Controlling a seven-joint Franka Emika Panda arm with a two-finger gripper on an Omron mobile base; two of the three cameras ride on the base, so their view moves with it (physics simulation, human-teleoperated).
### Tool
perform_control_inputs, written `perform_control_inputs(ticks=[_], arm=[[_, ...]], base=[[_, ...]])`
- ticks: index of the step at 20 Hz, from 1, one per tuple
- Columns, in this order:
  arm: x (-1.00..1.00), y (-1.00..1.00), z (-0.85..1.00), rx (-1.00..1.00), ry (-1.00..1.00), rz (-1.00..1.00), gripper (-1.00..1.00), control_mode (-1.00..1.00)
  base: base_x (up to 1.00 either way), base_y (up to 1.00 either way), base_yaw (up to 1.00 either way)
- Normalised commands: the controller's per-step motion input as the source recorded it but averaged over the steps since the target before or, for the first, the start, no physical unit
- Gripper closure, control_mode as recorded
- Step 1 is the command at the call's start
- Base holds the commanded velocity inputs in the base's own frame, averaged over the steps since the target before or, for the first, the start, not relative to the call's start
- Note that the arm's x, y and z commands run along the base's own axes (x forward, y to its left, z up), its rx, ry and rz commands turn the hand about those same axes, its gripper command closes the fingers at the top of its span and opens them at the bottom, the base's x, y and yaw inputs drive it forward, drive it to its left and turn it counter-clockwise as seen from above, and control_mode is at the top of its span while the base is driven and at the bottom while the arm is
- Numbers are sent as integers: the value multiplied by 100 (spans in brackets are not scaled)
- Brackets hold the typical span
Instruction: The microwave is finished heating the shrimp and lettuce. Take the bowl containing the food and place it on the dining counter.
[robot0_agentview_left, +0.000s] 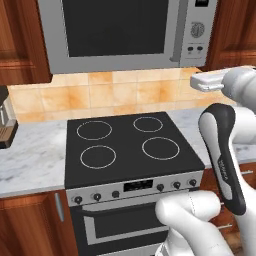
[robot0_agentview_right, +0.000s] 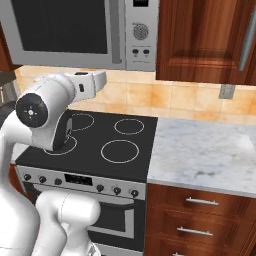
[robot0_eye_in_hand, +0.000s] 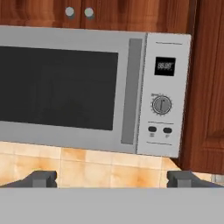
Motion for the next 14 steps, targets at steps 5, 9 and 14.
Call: perform_control_inputs(ticks=[5,9,14], arm=[[50,0,54,0,-17,0,-100,-100],[79,-1,38,0,-6,0,-100,-100],[92,-7,27,3,-1,-2,-100,-100]], base=[[0,0,0],[0,0,0],[0,0,0]])
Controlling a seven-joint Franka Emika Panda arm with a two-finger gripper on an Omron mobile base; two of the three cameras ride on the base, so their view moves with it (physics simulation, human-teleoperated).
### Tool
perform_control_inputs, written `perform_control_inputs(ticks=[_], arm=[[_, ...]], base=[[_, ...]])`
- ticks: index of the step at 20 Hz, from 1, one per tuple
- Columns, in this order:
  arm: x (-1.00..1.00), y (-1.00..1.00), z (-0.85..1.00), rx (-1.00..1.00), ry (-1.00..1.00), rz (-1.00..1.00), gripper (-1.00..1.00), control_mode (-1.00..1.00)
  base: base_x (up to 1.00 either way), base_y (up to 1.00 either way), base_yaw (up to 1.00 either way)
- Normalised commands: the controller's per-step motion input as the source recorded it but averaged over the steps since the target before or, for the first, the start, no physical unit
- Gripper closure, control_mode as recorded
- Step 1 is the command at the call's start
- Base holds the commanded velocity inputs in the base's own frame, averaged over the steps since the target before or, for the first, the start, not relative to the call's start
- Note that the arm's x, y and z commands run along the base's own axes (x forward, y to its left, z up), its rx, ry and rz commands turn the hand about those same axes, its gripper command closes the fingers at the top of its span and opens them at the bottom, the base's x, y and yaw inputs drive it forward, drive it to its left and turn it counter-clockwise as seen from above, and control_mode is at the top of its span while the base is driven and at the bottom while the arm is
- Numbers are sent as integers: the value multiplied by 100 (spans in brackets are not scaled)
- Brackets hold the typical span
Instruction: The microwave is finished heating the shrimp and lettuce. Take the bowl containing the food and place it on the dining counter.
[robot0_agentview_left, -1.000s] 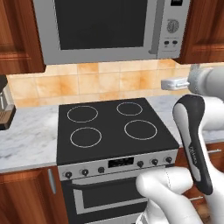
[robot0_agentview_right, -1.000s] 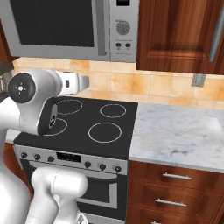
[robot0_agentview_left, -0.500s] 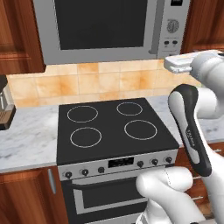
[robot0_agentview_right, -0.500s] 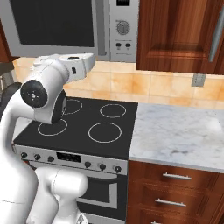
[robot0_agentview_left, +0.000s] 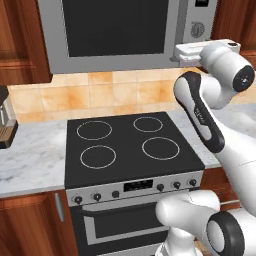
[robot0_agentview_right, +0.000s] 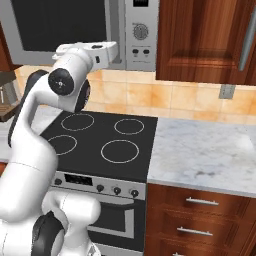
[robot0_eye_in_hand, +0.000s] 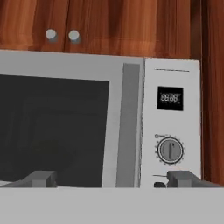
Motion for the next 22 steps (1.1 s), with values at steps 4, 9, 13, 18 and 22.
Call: perform_control_inputs(ticks=[4,9,13,18,22], arm=[[84,-13,16,2,0,0,-100,-100],[93,-15,11,2,0,0,-100,-100],[92,-13,3,1,10,0,-100,-100],[81,-12,2,0,11,0,-100,-100],[75,-2,0,0,10,0,-100,-100]], base=[[0,0,0],[0,0,0],[0,0,0],[0,0,0],[0,0,0]])
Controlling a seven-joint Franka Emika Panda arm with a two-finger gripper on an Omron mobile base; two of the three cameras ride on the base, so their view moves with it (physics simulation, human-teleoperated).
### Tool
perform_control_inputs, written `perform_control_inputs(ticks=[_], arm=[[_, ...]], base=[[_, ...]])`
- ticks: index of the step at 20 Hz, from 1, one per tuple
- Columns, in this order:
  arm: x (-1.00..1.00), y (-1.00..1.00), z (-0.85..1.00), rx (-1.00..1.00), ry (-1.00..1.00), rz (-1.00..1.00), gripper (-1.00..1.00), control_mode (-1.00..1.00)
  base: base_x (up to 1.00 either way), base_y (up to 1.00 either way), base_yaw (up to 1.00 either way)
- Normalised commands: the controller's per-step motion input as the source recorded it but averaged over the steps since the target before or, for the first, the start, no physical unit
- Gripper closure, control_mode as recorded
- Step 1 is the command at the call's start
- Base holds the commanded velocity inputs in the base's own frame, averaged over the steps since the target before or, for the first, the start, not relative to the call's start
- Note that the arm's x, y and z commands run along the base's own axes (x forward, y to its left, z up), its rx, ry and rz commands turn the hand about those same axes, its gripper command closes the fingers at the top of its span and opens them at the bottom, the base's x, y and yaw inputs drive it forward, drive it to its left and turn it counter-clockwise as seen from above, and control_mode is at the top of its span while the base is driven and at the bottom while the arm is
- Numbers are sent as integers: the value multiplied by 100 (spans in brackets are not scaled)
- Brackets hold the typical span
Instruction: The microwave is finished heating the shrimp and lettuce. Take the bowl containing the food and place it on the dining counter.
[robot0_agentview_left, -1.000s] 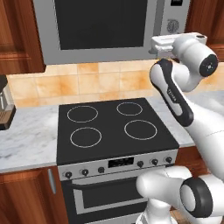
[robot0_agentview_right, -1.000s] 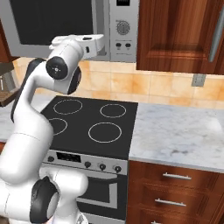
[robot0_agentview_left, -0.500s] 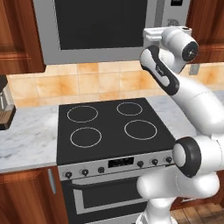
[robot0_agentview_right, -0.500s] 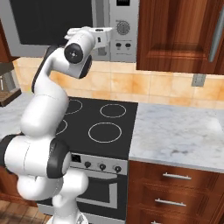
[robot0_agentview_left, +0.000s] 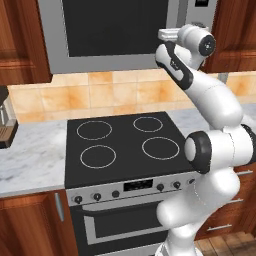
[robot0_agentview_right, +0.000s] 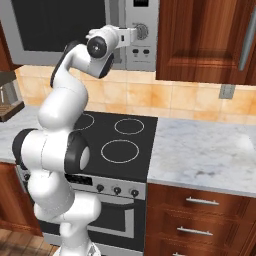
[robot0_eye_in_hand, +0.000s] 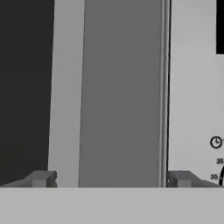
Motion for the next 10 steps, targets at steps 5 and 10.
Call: perform_control_inputs(ticks=[5,10], arm=[[58,0,0,0,8,0,100,-100],[-3,0,0,0,0,0,100,-100]], base=[[0,0,0],[0,0,0]])
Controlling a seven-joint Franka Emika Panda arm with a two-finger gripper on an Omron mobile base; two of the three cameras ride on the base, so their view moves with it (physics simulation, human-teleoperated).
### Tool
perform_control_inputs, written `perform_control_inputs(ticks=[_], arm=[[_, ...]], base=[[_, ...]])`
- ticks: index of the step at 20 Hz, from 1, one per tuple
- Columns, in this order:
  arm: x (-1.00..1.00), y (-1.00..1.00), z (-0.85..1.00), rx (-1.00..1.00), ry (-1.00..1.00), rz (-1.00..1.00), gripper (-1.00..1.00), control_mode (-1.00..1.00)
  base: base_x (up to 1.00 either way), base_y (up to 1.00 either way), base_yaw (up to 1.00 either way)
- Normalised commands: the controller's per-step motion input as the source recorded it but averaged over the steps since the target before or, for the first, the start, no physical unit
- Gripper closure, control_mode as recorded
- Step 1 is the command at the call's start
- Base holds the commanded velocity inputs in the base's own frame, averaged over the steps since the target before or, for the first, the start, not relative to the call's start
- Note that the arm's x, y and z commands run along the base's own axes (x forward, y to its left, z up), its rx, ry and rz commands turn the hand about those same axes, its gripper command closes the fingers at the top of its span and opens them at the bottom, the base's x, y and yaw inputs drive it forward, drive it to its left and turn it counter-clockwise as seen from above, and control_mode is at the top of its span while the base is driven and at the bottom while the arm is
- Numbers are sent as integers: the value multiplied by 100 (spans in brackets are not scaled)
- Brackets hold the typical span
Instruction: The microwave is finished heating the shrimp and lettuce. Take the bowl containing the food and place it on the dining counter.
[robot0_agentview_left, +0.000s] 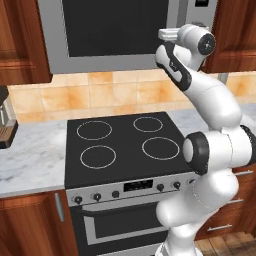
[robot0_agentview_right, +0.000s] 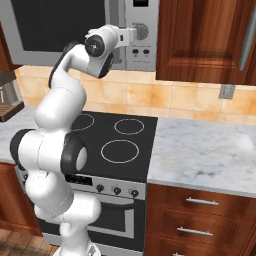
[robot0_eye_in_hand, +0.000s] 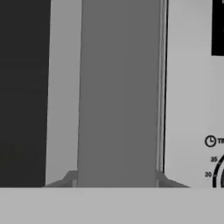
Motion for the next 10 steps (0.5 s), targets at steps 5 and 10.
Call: perform_control_inputs(ticks=[5,10], arm=[[-74,0,13,0,-1,0,100,-100],[-100,11,59,0,0,0,100,-100]], base=[[0,0,0],[0,0,0]])
